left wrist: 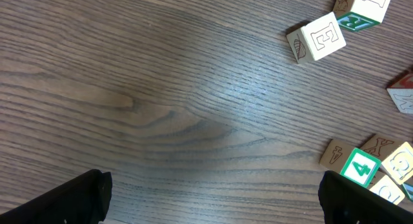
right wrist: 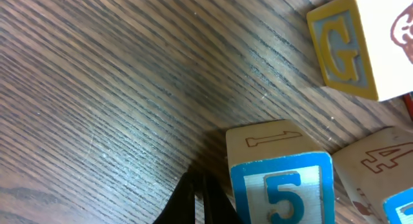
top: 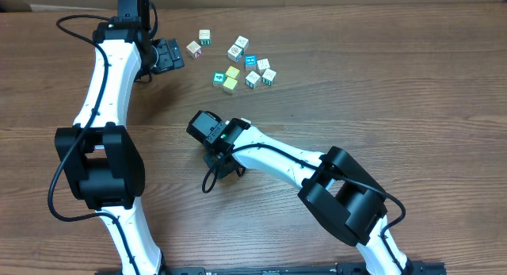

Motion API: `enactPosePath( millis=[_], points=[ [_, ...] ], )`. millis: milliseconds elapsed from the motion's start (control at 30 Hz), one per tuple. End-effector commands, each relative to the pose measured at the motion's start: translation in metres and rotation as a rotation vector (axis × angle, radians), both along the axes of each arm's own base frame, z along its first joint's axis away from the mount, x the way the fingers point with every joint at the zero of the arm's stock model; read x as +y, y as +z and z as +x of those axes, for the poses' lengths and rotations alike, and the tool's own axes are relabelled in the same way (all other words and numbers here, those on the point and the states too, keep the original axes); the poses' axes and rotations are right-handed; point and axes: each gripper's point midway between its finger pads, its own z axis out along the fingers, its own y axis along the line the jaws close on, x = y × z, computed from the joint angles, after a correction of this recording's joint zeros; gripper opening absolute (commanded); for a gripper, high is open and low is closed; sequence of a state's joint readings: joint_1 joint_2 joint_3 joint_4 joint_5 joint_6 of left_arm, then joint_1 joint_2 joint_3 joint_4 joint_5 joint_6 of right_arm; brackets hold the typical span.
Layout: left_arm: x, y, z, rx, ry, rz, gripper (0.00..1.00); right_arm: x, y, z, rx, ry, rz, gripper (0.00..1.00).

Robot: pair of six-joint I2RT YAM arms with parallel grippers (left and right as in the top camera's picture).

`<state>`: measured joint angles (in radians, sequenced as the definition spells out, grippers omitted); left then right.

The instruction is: Form a circle

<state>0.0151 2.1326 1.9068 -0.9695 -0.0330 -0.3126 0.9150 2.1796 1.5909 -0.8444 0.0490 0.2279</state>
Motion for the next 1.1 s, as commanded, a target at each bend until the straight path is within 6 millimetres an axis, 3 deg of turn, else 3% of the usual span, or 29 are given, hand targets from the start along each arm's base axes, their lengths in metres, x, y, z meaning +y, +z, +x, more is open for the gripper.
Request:
enactPosePath(
  millis=[0, 900, 1067],
  points=[
    [0.000, 0.005, 0.005, -0.018, 0.007, -0.010, 1.00, -0.008, 0.004, 0.005, -0.046, 0.008, -0.028, 0.04],
    [0.000, 0.005, 0.005, -0.018, 0.007, -0.010, 1.00, -0.009, 0.006, 0.016, -0.100, 0.000, -0.040, 0.04],
    [0.000, 0.005, 0.005, -0.018, 0.007, -0.010, 1.00, -0.001, 0.013, 0.013, -0.078, 0.008, -0.004, 0.04]
  ],
)
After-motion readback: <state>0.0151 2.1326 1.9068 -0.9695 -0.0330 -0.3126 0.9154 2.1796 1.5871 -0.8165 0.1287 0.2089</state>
